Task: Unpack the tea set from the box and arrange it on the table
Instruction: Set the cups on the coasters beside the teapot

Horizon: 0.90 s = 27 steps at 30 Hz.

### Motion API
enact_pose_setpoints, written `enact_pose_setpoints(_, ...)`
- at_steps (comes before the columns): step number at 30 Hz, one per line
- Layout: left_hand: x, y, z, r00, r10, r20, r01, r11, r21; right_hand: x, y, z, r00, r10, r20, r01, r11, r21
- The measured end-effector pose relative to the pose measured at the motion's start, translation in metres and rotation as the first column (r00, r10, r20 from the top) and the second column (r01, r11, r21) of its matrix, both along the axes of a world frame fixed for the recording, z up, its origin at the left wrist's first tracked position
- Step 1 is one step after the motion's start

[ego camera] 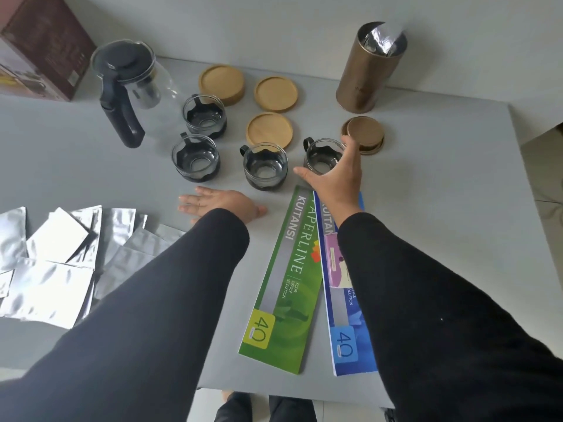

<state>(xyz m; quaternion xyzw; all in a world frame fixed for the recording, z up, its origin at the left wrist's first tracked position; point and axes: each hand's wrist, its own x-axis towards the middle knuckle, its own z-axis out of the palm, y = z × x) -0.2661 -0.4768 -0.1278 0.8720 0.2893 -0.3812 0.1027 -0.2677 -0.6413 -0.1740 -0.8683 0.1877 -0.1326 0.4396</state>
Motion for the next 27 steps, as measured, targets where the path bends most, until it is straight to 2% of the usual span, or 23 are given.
enact_pose_setpoints(4,0.002,0.0,-0.001,1.0,0.008,-0.005,-0.008,1.0,-0.002,0.018,-0.002,0.01,0.998,-0.013,0.054,0.015,0.999,-0.033)
enact_pose_setpoints(10,0.009,-0.001,-0.006,0.999,-0.014,-0.04,0.015,1.0,0.025,0.085,0.004,0.034,0.994,0.08,0.074,-0.077,0.996,-0.037)
enact_pose_setpoints(19,0.017,-0.003,-0.017,0.997,0.066,-0.046,-0.066,0.998,0.001,0.167,0.033,0.02,0.983,0.17,0.069,-0.172,0.985,0.026)
enact_pose_setpoints(27,0.018,-0.001,-0.021,0.995,0.103,-0.015,-0.104,0.993,-0.051,0.188,0.036,0.005,0.982,0.187,0.035,-0.189,0.981,0.042)
